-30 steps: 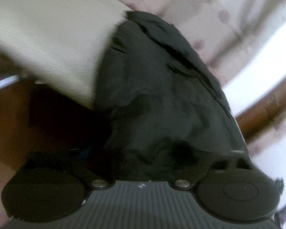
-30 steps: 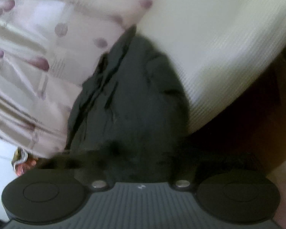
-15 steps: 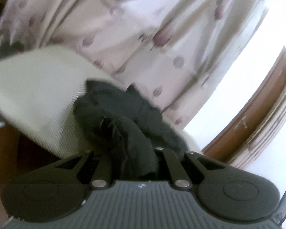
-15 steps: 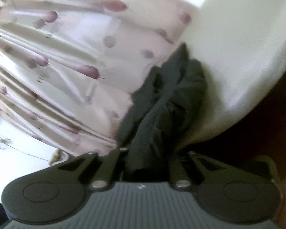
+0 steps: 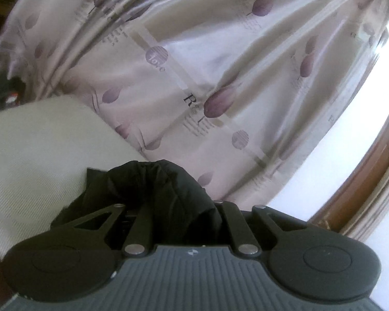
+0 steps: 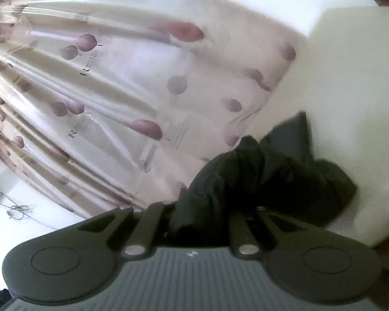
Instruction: Fold large clothes
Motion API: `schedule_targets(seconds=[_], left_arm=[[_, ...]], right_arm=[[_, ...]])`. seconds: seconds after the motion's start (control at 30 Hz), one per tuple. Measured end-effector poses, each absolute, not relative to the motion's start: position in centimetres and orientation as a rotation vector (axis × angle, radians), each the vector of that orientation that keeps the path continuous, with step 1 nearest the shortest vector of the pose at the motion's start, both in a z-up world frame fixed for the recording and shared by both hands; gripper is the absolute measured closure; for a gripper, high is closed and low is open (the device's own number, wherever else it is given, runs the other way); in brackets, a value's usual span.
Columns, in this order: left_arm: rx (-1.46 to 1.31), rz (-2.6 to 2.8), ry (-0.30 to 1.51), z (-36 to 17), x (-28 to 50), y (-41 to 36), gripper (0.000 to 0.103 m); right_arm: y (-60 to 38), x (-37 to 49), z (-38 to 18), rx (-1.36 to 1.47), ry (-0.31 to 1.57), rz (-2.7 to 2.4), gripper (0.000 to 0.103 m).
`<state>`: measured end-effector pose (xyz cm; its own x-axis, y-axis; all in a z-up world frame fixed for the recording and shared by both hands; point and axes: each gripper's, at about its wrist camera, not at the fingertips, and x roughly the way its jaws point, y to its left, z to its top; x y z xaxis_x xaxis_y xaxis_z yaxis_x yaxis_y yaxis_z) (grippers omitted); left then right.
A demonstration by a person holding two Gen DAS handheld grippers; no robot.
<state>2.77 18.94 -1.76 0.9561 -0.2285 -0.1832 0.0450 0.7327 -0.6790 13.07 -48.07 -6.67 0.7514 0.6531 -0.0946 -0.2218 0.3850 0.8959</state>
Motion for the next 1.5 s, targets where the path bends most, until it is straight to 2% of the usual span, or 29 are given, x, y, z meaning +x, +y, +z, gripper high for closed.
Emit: schedule_targets(seconds=[0.33,0.83,1.5], left_arm=[[-0.695,-0.140,0.267,-1.7,3.0,19.1,0.091],[-0.606,-0.070,0.279,-2.7,9.5,19.7,0.090],[-0.526,0.034,0.395,-5.8,18.8,20.1,0.084]], right_arm=[[-47.7,12.8,-5.9,0.959,0.463,0.577,0.095],[-46.0,21.8,-4.3,0.863,0.482,0.545,0.095],[-43.4,32.0,-9.0,0.837,0.598,0.425,0.095]])
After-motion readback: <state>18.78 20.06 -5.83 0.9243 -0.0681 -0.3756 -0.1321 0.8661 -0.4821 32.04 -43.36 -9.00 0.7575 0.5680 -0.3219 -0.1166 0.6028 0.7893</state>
